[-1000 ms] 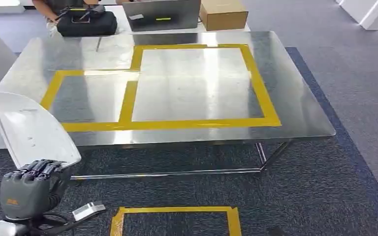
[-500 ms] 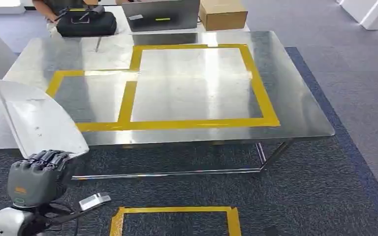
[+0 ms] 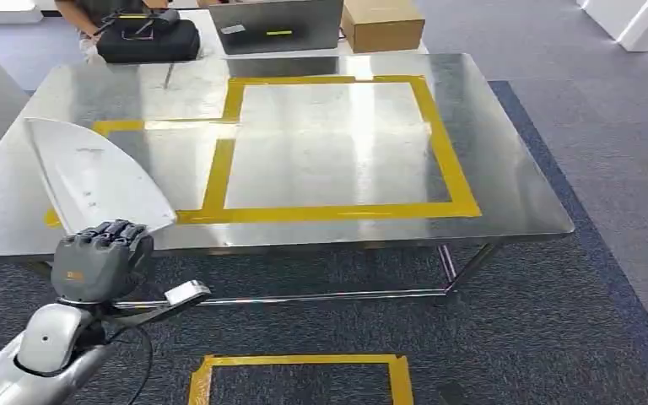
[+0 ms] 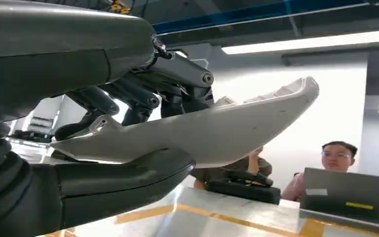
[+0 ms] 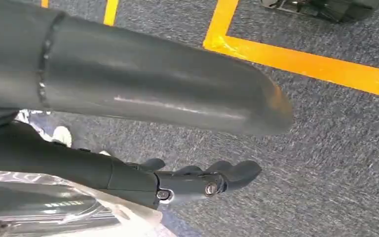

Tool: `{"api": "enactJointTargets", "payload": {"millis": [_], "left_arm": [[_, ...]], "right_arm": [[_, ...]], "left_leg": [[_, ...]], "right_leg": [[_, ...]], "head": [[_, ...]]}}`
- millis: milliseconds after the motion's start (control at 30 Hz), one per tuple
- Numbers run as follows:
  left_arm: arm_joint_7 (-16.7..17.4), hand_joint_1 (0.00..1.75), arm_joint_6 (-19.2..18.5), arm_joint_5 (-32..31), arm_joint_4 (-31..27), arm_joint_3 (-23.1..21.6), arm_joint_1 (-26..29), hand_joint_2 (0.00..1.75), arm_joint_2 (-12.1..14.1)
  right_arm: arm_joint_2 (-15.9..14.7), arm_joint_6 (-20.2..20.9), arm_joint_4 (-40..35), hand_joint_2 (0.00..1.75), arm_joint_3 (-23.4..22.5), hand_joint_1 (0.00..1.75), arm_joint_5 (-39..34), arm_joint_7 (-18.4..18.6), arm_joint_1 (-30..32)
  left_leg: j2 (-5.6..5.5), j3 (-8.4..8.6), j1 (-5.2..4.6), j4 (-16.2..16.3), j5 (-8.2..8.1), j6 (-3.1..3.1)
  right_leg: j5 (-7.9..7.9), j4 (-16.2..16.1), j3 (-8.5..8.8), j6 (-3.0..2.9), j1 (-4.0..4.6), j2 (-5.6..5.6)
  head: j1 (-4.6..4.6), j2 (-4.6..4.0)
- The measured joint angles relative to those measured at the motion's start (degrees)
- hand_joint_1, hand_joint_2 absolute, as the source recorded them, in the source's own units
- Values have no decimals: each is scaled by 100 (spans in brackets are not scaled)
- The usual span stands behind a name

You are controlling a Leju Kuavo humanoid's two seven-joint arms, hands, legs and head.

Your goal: Take the parts from the cabinet and place them on the table.

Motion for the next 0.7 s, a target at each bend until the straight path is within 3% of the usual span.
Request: {"api": "enactJointTargets", "payload": {"millis": [433,533,700], "left_arm": [[-105,175,-354,81,1024,-333,-878,175,-174],[-365,175,-577,304,1327,-444,-1120,175,-210],[-512,175,-1124,523,1827,-730,-1441,175,-258]], "right_arm": [[28,135,107,0,146,0,85,39,-96],[33,179,138,0,192,0,129,66,-129],[37,227,142,0,280,0,190,107,-176]], "left_leg": [[3,1,0,1,3,4],[3,1,0,1,3,4],[8,1,0,2,4,4]], "right_leg": [[5,0,-1,0,1,8],[5,1,0,0,1,7],[8,1,-1,3,1,12]], "head": [[-2,-2],[0,0],[-2,-2]]}}
